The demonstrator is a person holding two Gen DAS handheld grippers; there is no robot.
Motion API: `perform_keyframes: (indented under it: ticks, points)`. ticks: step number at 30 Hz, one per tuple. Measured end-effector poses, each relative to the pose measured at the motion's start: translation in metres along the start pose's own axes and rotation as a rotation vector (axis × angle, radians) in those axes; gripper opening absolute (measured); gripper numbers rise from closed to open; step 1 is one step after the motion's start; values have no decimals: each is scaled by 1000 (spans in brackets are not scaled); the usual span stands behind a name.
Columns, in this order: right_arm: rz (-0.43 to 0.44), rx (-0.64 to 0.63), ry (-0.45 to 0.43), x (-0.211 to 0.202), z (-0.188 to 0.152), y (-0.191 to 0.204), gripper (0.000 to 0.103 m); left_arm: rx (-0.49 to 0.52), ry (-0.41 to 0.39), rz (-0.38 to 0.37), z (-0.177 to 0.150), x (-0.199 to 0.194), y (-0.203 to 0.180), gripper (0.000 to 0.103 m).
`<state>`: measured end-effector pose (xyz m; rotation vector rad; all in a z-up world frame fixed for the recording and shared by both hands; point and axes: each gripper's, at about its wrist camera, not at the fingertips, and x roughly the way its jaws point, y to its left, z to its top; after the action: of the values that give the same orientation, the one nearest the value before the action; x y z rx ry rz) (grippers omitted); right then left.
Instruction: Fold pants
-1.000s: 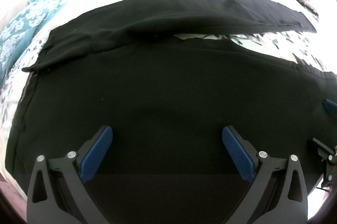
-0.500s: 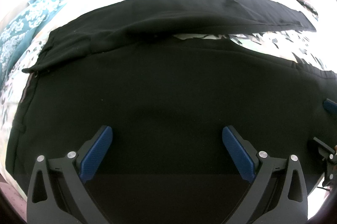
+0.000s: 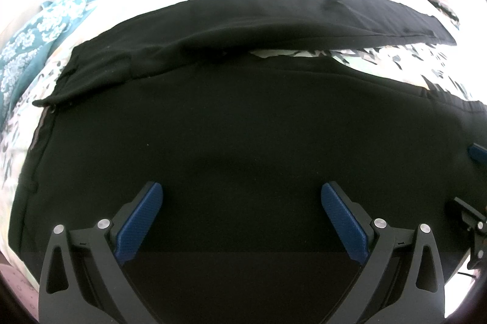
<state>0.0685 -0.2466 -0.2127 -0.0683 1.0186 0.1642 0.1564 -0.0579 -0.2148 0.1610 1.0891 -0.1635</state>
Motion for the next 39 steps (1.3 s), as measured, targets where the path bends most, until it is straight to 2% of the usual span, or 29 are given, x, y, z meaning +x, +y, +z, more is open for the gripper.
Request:
perform_keyframes:
  ticks: [21, 28, 39]
  points:
    - [-13, 9, 16, 0, 0, 0, 103, -1, -1, 1, 0, 1, 0, 103]
    - [-2, -2, 50, -1, 3, 0, 103, -18, 32, -8, 3, -3, 3, 103]
    - [-4, -6, 29, -2, 0, 2, 103, -6, 26, -1, 0, -2, 2, 103]
